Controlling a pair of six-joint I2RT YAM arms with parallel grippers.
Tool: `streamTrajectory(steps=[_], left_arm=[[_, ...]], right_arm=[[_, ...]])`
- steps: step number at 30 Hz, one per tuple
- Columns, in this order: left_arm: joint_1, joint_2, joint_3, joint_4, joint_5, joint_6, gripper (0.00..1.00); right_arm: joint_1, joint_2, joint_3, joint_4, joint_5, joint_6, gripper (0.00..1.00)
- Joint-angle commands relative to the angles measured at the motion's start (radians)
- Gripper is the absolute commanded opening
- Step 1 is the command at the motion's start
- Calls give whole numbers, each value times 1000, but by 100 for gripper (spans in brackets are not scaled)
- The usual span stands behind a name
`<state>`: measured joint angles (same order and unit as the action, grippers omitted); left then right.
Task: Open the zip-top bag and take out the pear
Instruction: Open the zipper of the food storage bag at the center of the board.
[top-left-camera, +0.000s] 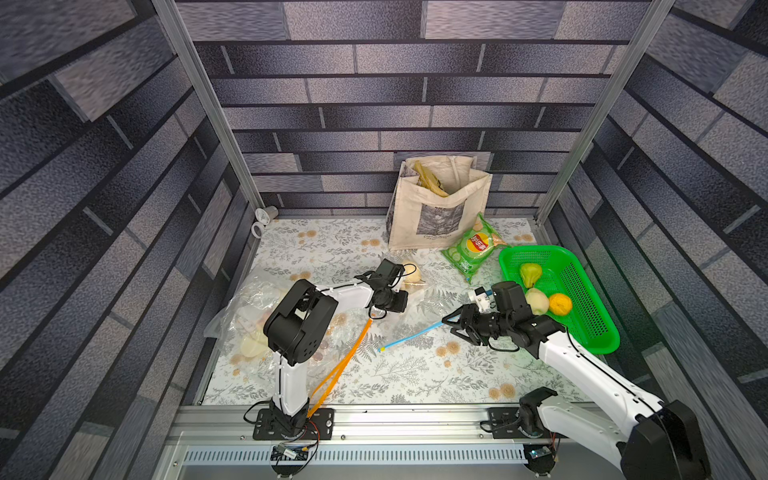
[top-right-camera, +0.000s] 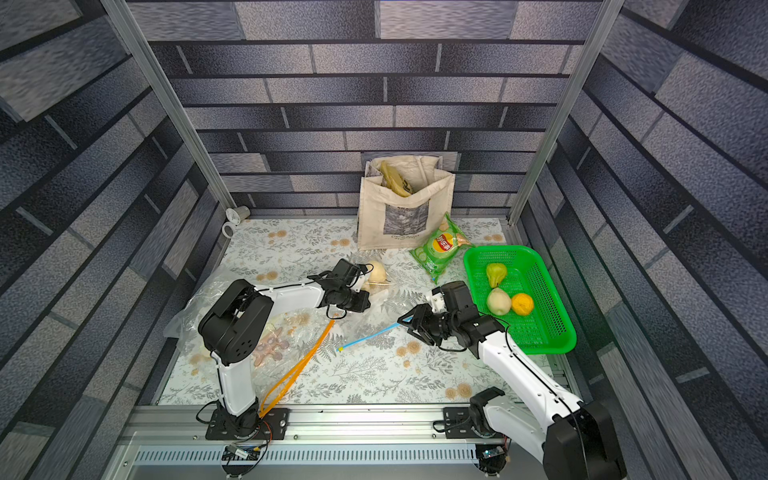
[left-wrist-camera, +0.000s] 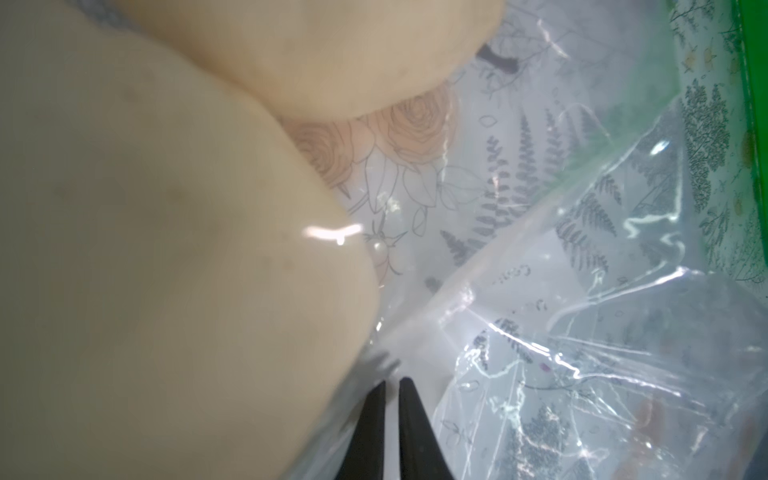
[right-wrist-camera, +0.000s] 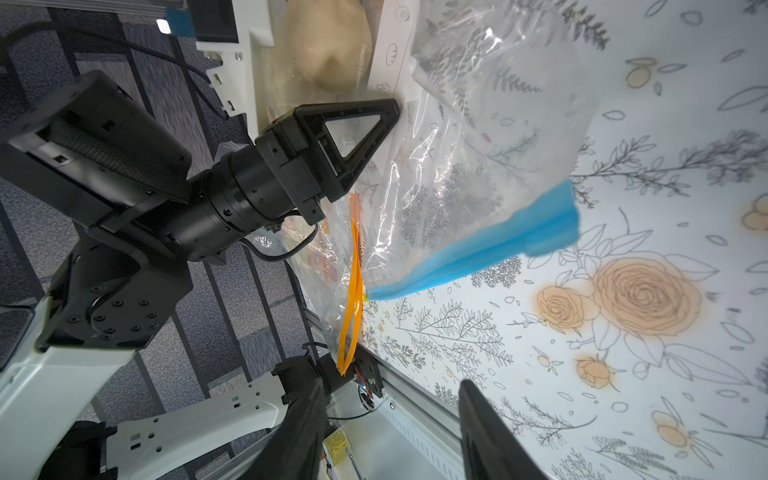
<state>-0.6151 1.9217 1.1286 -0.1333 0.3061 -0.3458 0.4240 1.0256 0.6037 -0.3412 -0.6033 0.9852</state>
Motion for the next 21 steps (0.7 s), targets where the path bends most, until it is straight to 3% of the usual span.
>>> streamTrajectory(steps=[1, 11, 21], left_arm=[[-6, 48, -25, -39, -48, -15, 11], [-5, 42, -45, -26, -48, -13, 11], [-2, 39, -55, -16, -44, -17, 11]], right_arm=[[-4, 13, -8, 16, 16, 57, 54], [12, 53, -60, 213, 66, 211, 54], [37, 86, -49, 268, 105, 248, 55]])
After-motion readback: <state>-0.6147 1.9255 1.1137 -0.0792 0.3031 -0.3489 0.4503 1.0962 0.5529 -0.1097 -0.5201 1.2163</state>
